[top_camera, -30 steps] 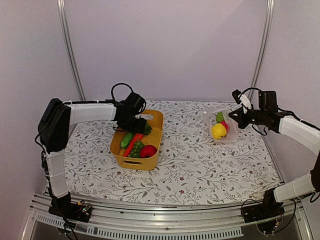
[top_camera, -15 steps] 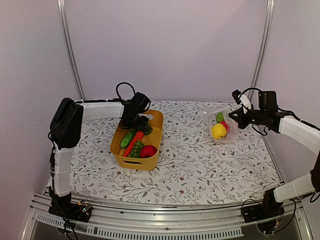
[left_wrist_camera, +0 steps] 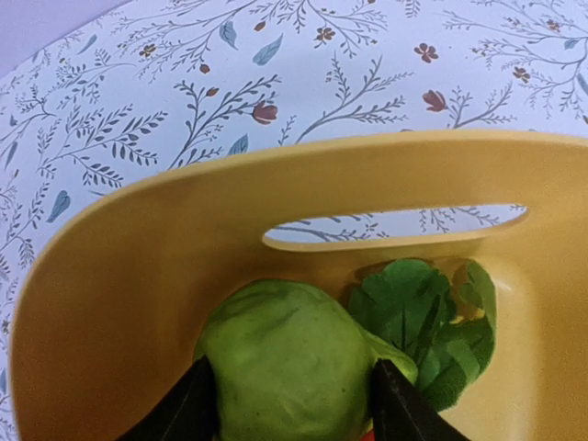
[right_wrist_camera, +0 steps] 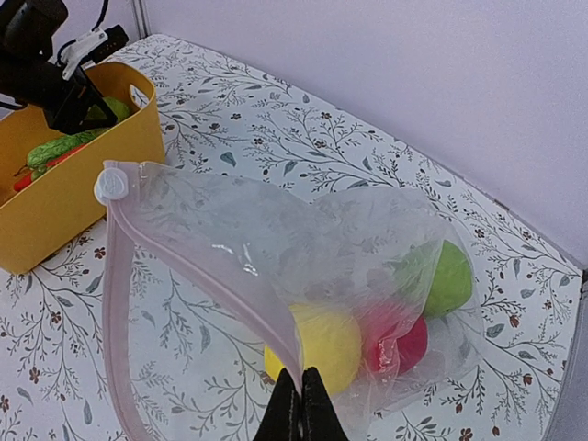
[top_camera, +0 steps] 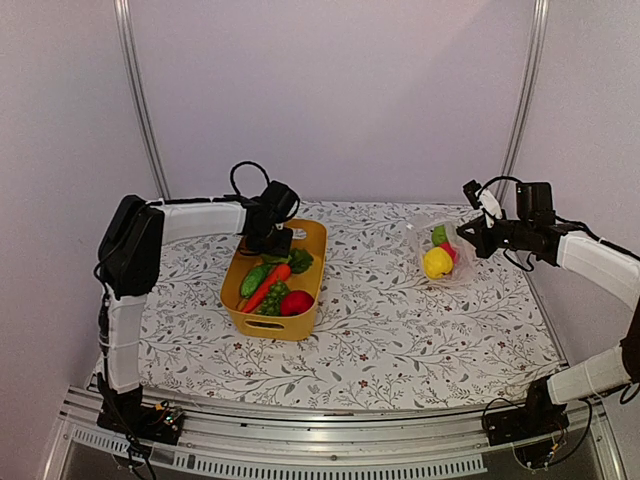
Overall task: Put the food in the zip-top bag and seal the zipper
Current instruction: Pick up the fake vegetable from the bin, then place the fake vegetable in the zipper food storage bag.
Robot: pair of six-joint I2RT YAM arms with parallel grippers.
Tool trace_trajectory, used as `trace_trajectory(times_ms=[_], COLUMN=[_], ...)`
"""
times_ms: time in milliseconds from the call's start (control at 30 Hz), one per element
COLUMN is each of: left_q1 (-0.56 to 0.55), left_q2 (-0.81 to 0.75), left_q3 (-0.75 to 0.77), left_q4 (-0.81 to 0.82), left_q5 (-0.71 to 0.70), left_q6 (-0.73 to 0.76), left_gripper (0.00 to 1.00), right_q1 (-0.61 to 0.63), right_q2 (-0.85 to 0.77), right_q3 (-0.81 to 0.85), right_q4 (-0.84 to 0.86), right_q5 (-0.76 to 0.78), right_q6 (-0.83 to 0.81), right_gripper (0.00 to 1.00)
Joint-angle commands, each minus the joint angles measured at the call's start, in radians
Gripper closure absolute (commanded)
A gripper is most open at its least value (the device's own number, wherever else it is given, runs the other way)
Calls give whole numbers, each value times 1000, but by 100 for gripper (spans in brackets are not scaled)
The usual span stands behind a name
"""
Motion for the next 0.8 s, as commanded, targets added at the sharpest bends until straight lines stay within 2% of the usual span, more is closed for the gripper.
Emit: trace_trajectory(times_ms=[0,133,267,433,767], left_q1=[-10,-42,-124,-268,-468], left_q2=[-140,-219,-302,-360,-314], left_q3=[-46,-47,-43,-23,-13], left_q4=[25,12,26,153,462], left_q5=[15,7,-2,29,169], left_q6=[17,23,31,101,156], left_gripper=[55,56,55,54,54], right_q1=[-5,-6,-5,-5,-5], right_q2=[16,15,13,13,7], right_q3=[18,19,20,20,21], right_q4=[-23,-25,-25,-27,-29], right_q5=[-14,-14,-18,-22,-25], right_q6=[-3,-5,-3,-3,3], right_gripper=[100,100,100,100,100])
